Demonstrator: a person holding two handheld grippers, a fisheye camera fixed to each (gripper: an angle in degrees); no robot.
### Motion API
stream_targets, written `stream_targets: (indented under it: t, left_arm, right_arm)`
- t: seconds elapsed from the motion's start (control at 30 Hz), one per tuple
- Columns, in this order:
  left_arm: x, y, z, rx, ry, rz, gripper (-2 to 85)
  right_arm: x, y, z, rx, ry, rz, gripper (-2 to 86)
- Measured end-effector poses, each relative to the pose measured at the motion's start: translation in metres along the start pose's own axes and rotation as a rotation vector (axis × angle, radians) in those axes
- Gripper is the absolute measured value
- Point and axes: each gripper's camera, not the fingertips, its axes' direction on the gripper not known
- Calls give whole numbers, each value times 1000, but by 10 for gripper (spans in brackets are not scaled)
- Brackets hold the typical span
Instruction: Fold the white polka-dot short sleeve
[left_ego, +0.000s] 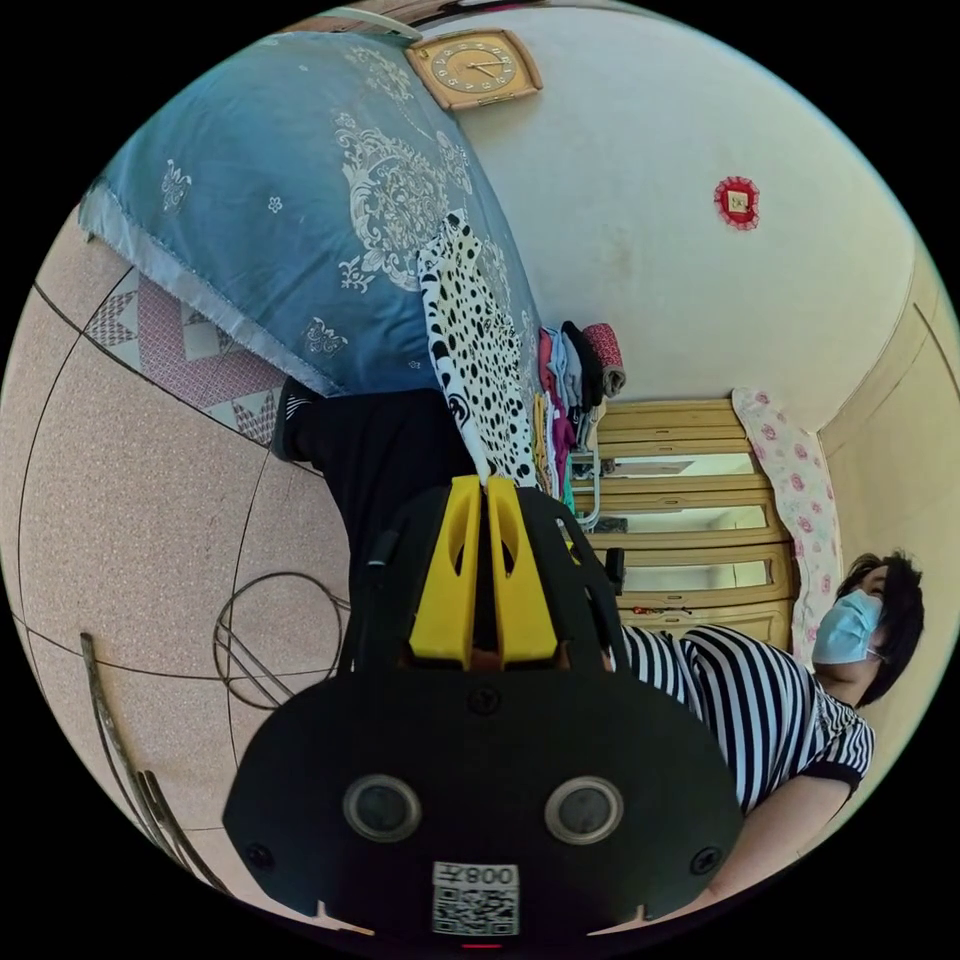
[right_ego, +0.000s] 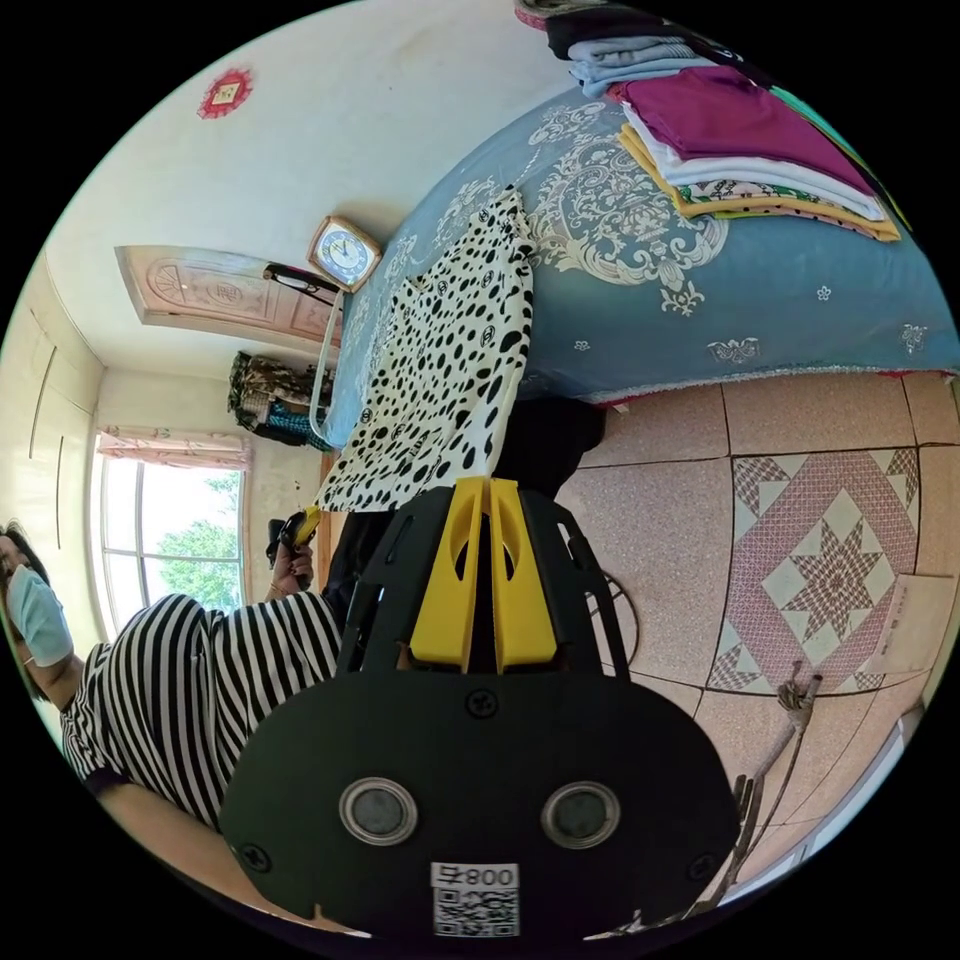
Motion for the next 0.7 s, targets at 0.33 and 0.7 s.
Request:
stream_targets:
  t: [0.33, 0.7]
  left_arm:
    - [66, -90, 17, 33, 65, 64, 11]
    - [168, -280, 67, 33, 20, 203, 11]
  right_arm:
    - [-36, -83, -15, 64, -19, -96, 6]
    - [-77, -264, -11, 121, 8, -213, 6]
